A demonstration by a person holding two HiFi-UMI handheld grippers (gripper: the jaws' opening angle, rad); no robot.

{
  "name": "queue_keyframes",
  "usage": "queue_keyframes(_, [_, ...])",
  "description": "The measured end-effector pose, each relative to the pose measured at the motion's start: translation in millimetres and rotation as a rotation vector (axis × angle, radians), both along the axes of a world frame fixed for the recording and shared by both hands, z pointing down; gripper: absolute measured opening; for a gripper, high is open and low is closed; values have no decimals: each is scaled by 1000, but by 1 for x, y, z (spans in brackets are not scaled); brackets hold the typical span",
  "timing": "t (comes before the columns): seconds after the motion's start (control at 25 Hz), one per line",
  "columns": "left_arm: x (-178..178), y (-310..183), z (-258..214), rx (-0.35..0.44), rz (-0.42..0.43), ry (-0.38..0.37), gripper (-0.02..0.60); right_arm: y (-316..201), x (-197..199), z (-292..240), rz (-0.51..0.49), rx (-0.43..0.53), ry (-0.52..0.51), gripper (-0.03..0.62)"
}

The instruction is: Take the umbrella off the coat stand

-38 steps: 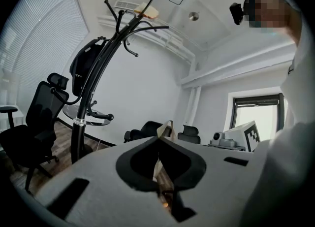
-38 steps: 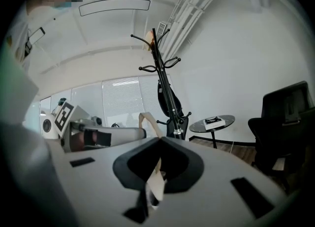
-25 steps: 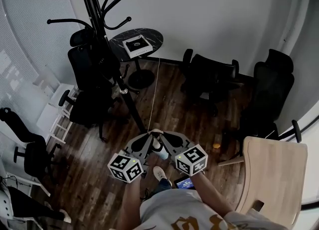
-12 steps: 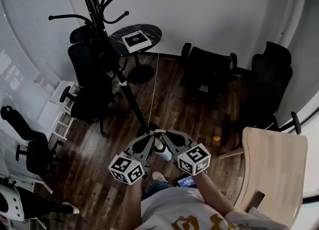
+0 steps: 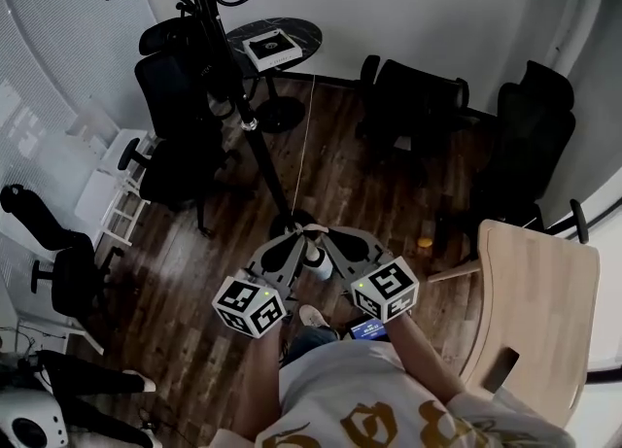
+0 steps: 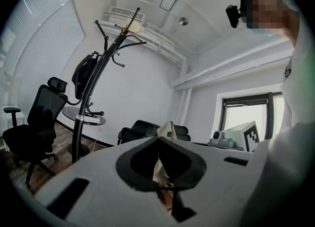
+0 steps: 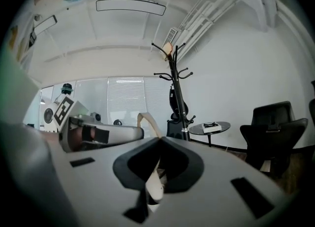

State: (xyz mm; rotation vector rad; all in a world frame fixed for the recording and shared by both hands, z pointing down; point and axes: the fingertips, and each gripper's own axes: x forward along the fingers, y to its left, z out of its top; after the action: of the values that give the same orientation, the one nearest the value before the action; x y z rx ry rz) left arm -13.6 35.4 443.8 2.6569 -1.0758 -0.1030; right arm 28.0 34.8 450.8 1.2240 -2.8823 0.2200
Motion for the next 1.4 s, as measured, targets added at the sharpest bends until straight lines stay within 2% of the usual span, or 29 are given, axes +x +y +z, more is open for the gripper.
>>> queue_keyframes(0.44, [-13, 20, -4, 13, -2, 27, 21, 21, -10, -4, 17, 28, 22, 15])
queue_keyframes(0.76, [-10, 28, -2, 11, 11, 32, 21, 27, -2, -2, 62, 19, 17, 15])
queue_keyframes(1.4, [-4, 28, -1, 7, 11, 29, 21, 29, 5, -1, 65, 28, 8, 15])
